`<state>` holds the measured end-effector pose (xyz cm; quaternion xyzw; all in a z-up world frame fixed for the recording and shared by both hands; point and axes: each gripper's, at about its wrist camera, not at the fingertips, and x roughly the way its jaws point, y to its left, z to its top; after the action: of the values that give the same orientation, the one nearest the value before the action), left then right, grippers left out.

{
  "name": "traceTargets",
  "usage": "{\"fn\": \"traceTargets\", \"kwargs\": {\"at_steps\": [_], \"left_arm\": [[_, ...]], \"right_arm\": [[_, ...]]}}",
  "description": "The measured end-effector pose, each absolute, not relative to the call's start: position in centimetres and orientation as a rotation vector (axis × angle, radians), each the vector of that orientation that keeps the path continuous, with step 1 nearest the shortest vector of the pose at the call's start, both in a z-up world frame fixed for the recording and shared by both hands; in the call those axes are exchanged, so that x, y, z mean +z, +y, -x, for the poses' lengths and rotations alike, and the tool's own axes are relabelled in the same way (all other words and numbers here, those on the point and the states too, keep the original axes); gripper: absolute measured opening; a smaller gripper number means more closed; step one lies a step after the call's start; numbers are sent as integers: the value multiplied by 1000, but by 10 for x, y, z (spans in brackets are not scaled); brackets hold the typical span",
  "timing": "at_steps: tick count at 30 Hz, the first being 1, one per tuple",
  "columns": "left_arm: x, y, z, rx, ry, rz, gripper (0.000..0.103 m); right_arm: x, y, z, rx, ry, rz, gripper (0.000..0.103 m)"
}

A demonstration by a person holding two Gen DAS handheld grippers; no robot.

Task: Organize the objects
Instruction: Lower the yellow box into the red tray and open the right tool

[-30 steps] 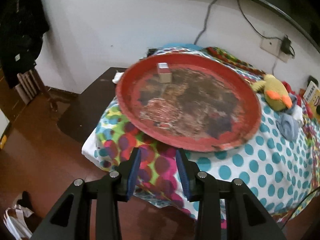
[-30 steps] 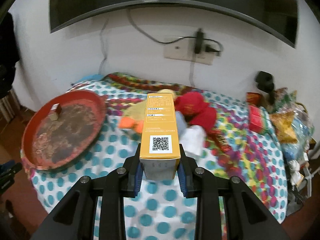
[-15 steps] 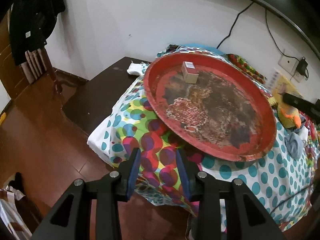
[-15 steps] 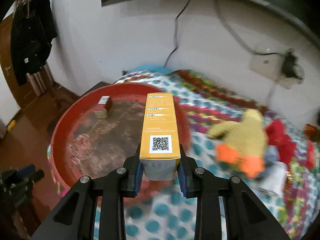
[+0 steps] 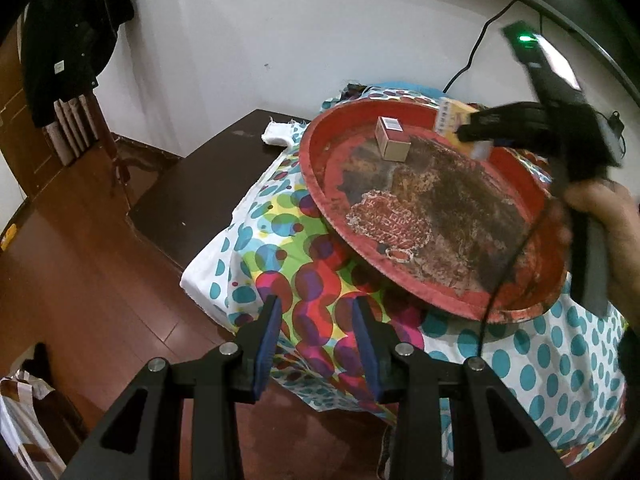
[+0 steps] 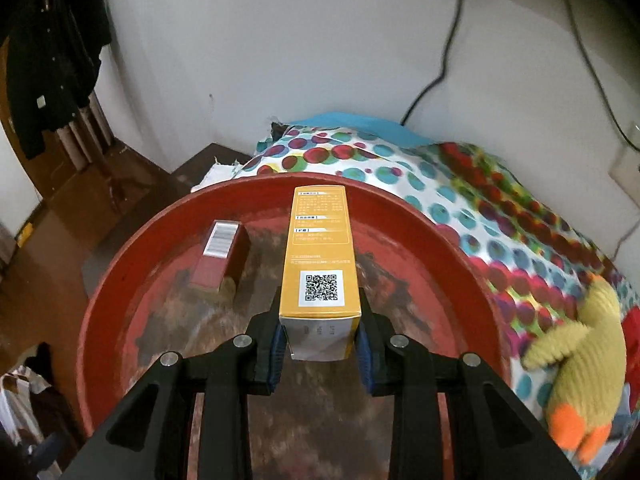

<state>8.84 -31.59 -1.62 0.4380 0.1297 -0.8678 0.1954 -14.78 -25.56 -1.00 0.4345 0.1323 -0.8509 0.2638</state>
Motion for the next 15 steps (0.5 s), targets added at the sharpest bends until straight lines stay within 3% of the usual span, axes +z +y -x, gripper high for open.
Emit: {"fn": "traceTargets", "kwargs": {"at_steps": [11,15], "left_arm": [[-24,-324,-87,-2418,407,-1259,37],[-22,-326,-88,-2425,433,-1249,37]], "right_arm": [[-22,-284,162,-2295,355,-1191,30],[-20,-283,155,-2318,374,-1162,56]]}}
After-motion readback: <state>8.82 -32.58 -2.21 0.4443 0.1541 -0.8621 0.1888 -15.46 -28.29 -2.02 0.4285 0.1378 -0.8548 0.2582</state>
